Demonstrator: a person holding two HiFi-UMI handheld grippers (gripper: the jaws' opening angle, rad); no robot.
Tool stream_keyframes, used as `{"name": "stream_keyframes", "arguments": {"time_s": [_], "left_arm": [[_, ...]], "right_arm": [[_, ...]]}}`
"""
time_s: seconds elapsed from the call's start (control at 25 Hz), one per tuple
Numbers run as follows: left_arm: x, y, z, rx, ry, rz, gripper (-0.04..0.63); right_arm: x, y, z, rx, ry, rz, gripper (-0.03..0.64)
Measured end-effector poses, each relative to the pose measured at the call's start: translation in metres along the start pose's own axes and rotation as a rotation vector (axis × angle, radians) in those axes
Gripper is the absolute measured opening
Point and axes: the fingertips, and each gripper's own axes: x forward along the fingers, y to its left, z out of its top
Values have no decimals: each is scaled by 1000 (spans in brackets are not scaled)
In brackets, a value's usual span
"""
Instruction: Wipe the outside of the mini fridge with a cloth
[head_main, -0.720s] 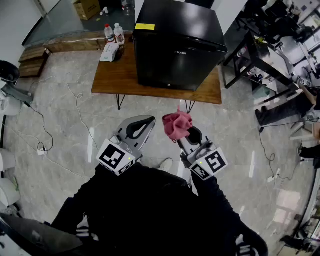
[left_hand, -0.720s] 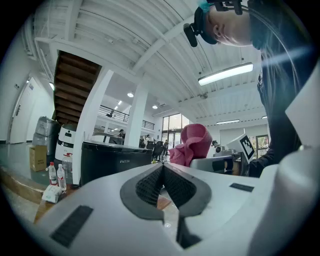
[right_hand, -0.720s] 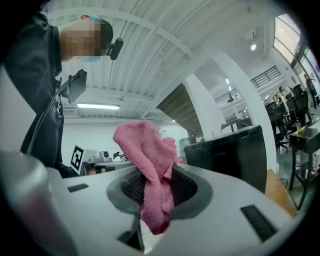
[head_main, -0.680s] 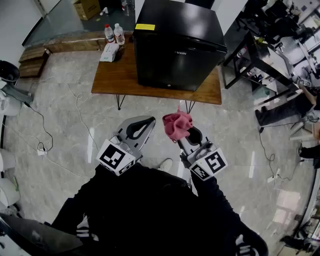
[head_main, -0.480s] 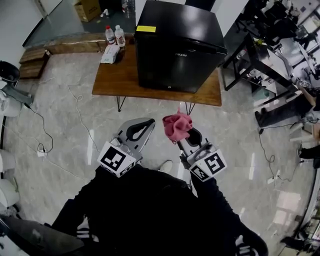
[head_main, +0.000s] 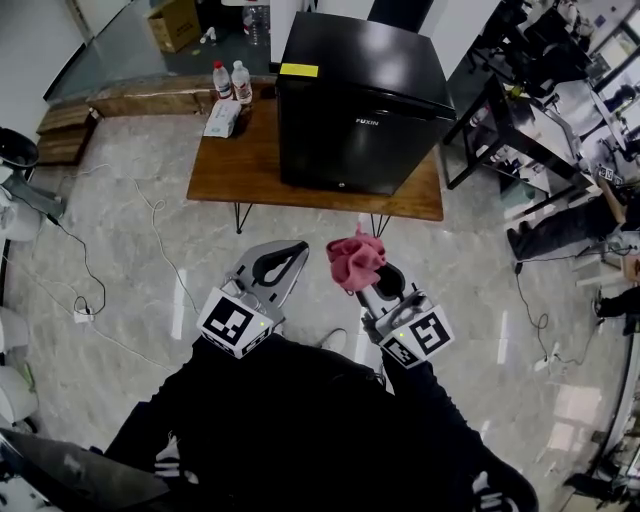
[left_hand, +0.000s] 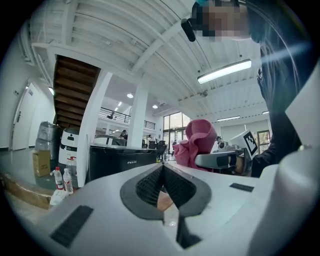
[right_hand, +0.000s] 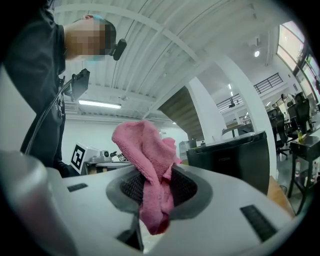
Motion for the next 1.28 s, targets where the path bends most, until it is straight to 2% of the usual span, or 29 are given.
{"name": "stream_keyframes", "arguments": {"time_s": [0.44,0.8,1.08,1.28], "left_arm": [[-11,74,26,1,-12,55,5],[-1,118,53,-18,-77,12,5],[32,156,71,-23,-88,19,5],[71,196,99,30,-120,88,6]], "right_arm": [[72,13,17,-75,-1,-32,106],[116,2,31,-83,-33,-78,106],[142,-39,42,-128,24,-76,106],[164,-94,76,-223,16,-66,106]]}}
